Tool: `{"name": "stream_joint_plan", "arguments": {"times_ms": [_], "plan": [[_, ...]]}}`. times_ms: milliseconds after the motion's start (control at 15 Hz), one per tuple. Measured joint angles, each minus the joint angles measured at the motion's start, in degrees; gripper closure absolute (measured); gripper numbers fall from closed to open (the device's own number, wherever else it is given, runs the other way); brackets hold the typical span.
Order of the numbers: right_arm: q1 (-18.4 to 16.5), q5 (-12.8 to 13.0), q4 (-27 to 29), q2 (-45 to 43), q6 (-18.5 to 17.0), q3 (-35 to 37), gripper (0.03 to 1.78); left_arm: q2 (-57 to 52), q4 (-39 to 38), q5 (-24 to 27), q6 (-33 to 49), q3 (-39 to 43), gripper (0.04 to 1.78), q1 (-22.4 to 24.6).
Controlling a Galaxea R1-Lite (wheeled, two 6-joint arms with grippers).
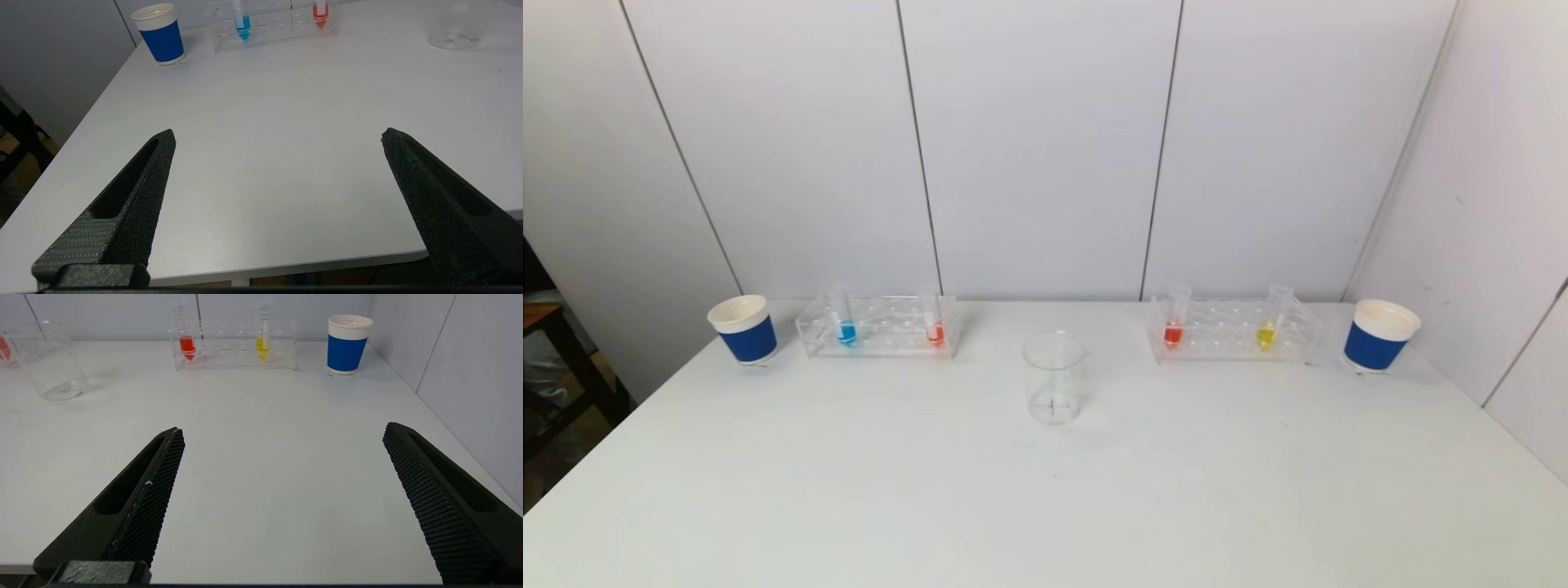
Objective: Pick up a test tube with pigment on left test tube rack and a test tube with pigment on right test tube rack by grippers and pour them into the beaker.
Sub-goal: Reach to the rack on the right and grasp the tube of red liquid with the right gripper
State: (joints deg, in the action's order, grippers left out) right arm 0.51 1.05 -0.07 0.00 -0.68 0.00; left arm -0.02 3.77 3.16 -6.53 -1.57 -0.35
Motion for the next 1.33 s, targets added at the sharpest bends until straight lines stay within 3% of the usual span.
{"name": "stream_joint_plan", "arguments": {"times_ms": [1333], "plan": [[0.0,0.0,0.0,0.0,0.0,0.0,0.04,0.0,0.0,0.0,0.0,0.0,0.06,0.0]]}}
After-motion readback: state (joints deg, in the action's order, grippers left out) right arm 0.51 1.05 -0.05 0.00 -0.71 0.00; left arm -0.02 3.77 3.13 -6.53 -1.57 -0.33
